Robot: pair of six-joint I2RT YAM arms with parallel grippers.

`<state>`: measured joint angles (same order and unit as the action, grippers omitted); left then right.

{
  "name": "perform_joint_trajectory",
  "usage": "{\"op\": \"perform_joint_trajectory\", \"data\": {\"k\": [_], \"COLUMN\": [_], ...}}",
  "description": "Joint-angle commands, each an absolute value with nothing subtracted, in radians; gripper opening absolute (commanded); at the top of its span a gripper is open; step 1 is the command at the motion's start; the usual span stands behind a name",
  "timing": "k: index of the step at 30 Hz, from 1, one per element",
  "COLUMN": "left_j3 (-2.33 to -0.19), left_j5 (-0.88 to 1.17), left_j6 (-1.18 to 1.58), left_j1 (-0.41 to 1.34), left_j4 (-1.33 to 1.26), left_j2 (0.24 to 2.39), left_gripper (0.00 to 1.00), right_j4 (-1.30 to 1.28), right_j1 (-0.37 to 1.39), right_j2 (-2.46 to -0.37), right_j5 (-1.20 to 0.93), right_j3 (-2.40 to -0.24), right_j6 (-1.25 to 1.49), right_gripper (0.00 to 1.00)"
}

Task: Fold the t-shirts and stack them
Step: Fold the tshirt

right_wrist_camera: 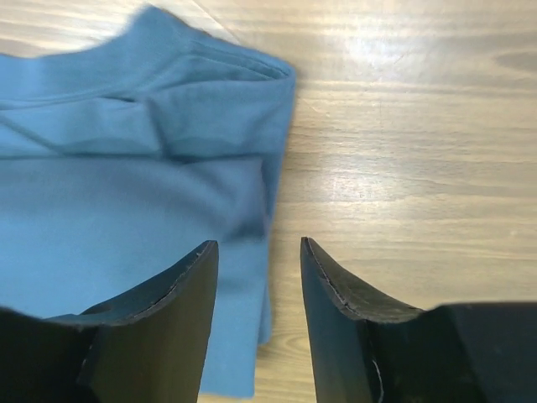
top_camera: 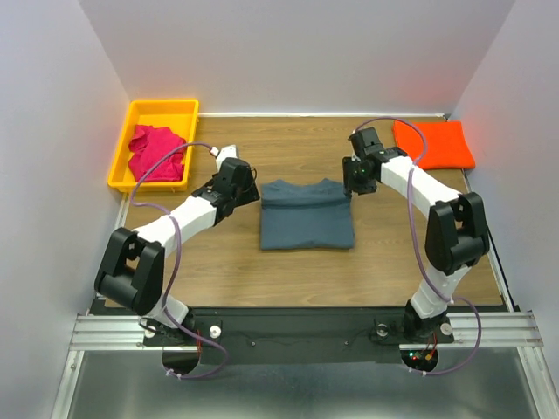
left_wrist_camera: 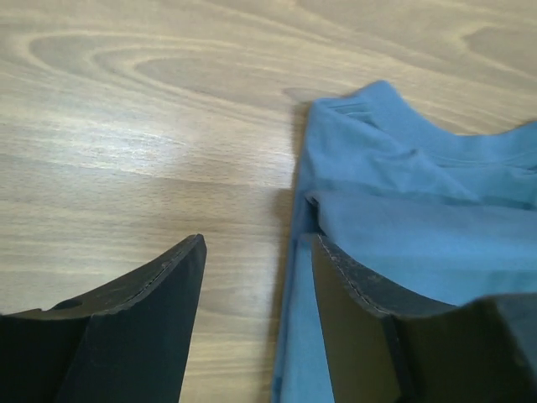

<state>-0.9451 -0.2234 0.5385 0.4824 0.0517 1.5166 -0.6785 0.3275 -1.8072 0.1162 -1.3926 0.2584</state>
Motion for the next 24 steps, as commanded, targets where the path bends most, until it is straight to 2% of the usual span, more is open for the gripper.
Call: {"op": "perform_joint_trajectory", "data": {"k": [1, 6, 9, 15, 24], "left_j3": [-0.959, -0.885, -0.884, -1.006, -1.264], "left_j5": [-0.236, -0.215, -0.184, -0.158, -0.14], "left_j6": [0.526, 0.561, 0.578, 0.535, 0.495], "left_j1": [0.506, 0.567, 0.597, 0.603, 0.52], "left_j4": [0.041, 0.04, 0.029, 0.011, 0.006], "left_j2": [1.386, 1.313, 1.341, 1.563, 1.87], "left_gripper": [0.65, 0.65, 0.6, 0.45, 0.43], "right_j4": [-0.631, -0.586, -0.566, -0.506, -0.423], "right_j1": [0.322, 0.331, 0.331, 0.33, 0.238], "right_j2": [-1.692, -1.606, -1.608, -1.722, -1.953], "right_j5": [0.082, -0.096, -0.185, -0.256, -0.33], "right_j3": [-1.414, -1.319, -1.27, -1.282, -1.402], "right_j6": [0.215, 0.202, 0.218, 0.192, 0.189], "right_gripper": [0.5, 0.5, 0.46, 0.38, 0.36]}}
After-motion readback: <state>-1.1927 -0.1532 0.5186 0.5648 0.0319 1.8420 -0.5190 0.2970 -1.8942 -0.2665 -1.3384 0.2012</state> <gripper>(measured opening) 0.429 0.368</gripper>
